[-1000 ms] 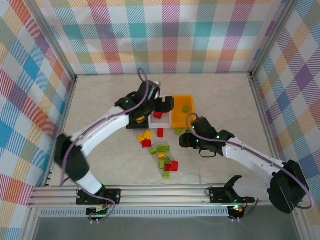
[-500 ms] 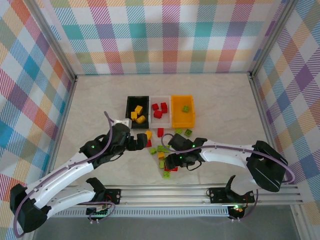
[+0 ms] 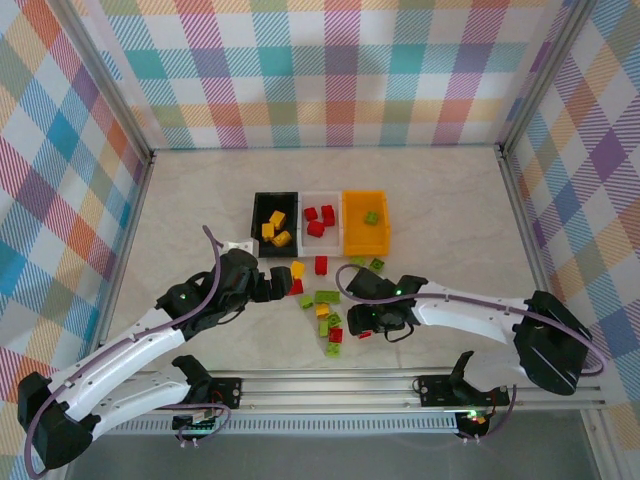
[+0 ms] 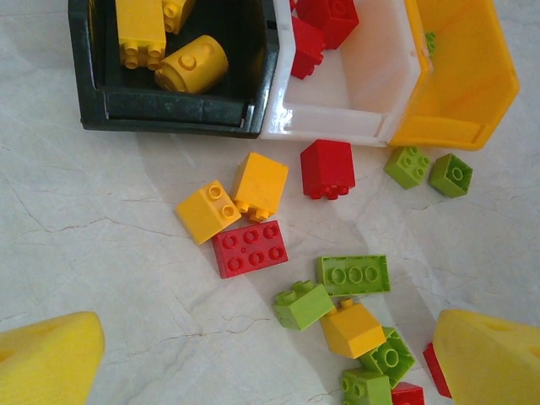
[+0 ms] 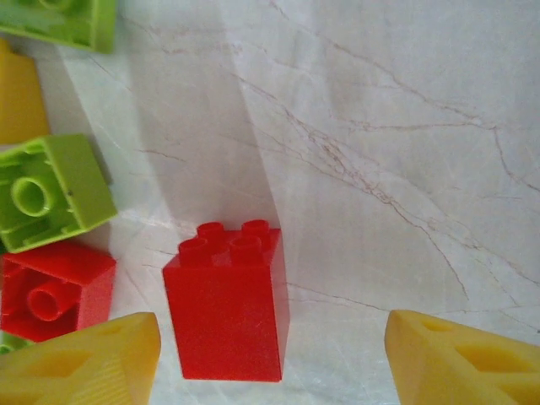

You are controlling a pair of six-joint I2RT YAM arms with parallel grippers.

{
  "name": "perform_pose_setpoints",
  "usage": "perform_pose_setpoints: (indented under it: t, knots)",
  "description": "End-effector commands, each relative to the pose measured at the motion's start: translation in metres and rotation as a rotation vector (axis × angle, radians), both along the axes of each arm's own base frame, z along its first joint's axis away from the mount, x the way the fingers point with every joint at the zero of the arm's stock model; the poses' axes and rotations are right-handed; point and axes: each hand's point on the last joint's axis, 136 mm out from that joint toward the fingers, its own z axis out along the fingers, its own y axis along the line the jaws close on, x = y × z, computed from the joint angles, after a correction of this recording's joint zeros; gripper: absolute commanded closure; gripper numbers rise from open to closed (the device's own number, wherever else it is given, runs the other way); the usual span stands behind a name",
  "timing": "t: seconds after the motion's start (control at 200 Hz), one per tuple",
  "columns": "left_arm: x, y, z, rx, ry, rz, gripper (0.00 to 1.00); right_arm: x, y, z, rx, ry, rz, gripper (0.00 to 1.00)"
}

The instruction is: Sort the legos into containers by color

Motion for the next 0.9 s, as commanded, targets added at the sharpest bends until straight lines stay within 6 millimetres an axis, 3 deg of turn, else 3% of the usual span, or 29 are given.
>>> perform_pose_setpoints:
  t: [0.0,0.115,0.265,0.42,0.525,0.725,0.895]
  knots:
    - [0.001,0.004,-0.007,0.017,0.010,0.025,0.00,0.003,0.014,-0.002,0.046,0.005,0.026,0.28]
    - [0.000,0.006,-0.010,0.030,0.016,0.030,0.00,0.006,0.020,-0.014,0.024,0.036,0.035,0.33]
    - [-0.001,0.010,-0.013,0.053,0.020,0.034,0.00,0.005,0.017,-0.026,-0.001,0.066,0.020,0.49]
    - [-0.001,0.017,-0.014,0.068,0.016,0.058,0.00,0.014,0.013,-0.014,0.008,0.008,0.018,0.65]
    - [-0.002,0.019,-0.016,0.068,0.012,0.063,0.00,0.040,0.018,0.017,0.081,-0.074,0.012,0.72]
    - [-0.006,0.025,-0.022,0.079,0.019,0.079,0.00,0.105,0.050,0.085,0.184,-0.249,0.059,0.73]
    - [-0.009,0.028,-0.031,0.090,0.042,0.089,0.00,0.172,0.083,0.113,0.231,-0.342,0.048,0.72]
